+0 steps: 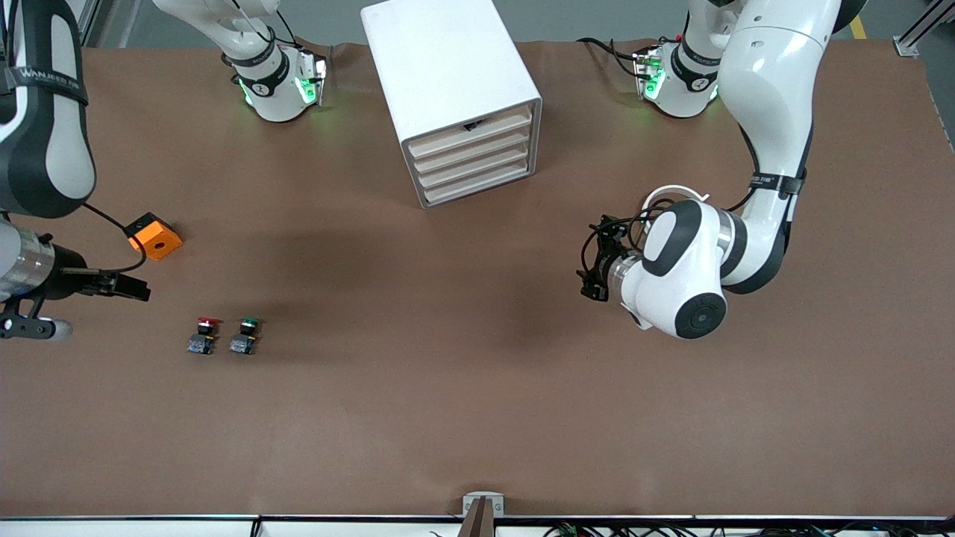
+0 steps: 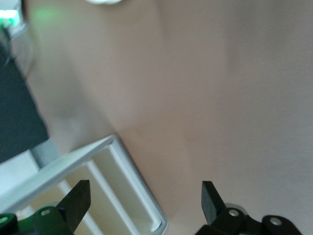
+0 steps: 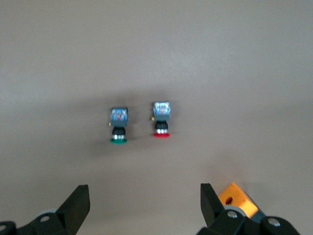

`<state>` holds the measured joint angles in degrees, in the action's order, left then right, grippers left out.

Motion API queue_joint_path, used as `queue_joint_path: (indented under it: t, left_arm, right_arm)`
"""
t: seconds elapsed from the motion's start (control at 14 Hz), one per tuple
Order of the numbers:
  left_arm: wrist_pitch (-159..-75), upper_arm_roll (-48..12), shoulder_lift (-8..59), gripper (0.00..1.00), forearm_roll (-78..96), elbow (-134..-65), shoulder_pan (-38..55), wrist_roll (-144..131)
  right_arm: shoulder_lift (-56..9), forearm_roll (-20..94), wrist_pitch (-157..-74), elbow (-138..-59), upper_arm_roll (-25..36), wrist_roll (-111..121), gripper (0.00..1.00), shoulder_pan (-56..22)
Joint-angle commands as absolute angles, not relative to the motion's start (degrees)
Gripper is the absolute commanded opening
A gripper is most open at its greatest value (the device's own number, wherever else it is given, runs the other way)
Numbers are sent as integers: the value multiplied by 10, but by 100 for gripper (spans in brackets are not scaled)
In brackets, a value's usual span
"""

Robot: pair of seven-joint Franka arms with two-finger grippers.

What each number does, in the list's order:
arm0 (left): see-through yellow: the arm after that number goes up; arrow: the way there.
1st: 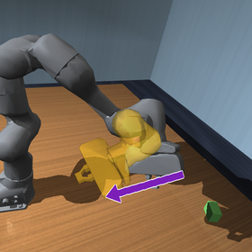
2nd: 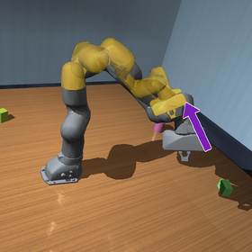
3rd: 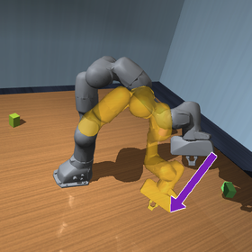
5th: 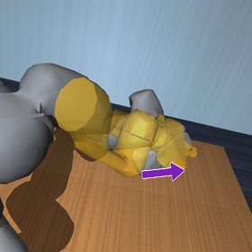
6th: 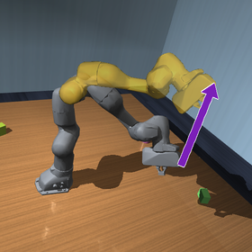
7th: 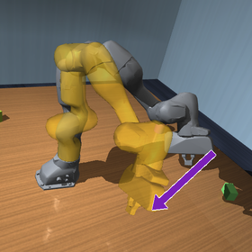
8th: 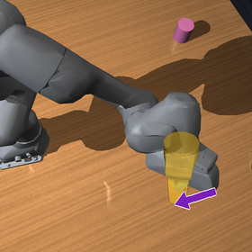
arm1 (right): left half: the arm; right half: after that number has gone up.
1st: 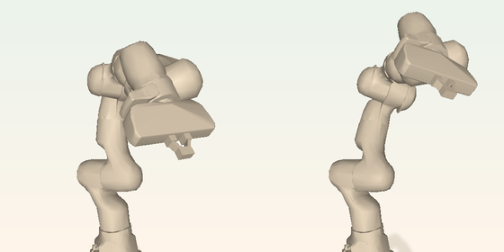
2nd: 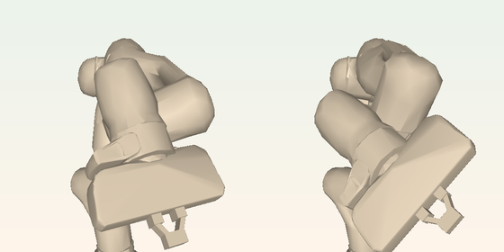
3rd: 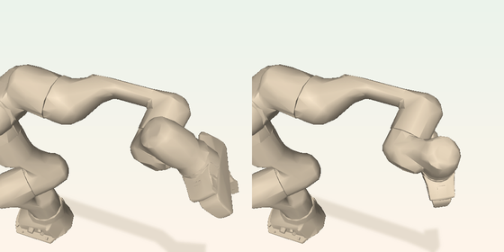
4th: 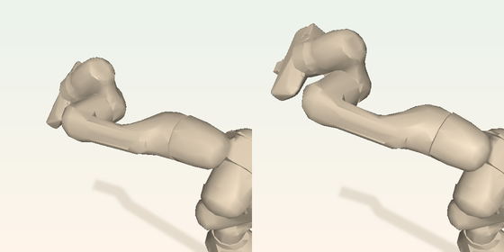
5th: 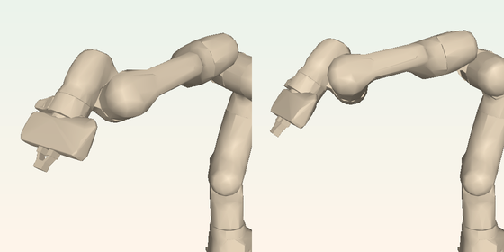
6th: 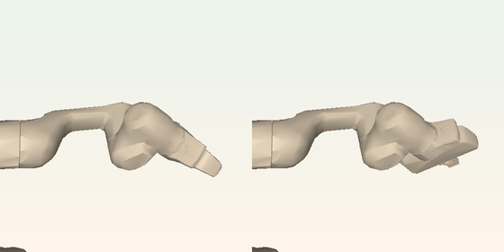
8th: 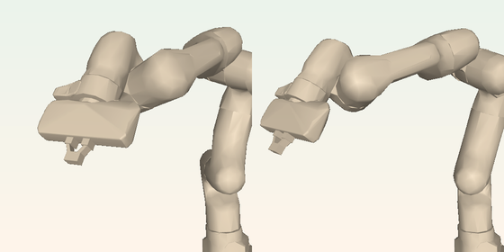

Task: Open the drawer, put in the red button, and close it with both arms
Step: 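Grasp the drawer handle with the left gripper while the right gripper grasps the button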

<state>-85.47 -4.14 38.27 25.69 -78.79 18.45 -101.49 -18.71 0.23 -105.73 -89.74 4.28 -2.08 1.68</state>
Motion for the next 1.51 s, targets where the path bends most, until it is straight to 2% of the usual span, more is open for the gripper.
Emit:
queue_joint_path:
  t: [0.0,0.22,0.43,1.0,1.08,1.15,1.22,1.43]
  left_arm:
    - [-821,-51,408,100,320,-766,177,-1069]
    - [-794,-52,420,100,385,-767,178,-1094]
    - [-774,-52,444,100,453,-769,178,-1154]
    - [-768,-97,477,100,491,-774,185,-1199]
    - [-768,-96,479,97,499,-774,192,-1200]
    - [-769,-96,483,83,503,-774,197,-1201]
    - [-769,-96,488,75,503,-775,199,-1201]
    - [-768,-97,502,60,504,-785,206,-1226]
  right_arm:
    - [-205,20,-1115,-918,35,-47,100,28]
    - [-227,23,-1204,-964,34,-48,100,41]
    - [-275,30,-1285,-984,34,-51,100,65]
    - [-346,40,-1339,-984,34,-54,100,60]
    - [-354,40,-1349,-984,34,-42,100,58]
    - [-362,40,-1359,-984,34,-38,100,58]
    - [-368,40,-1367,-984,34,-37,100,58]
    - [-381,40,-1382,-984,33,-12,100,59]
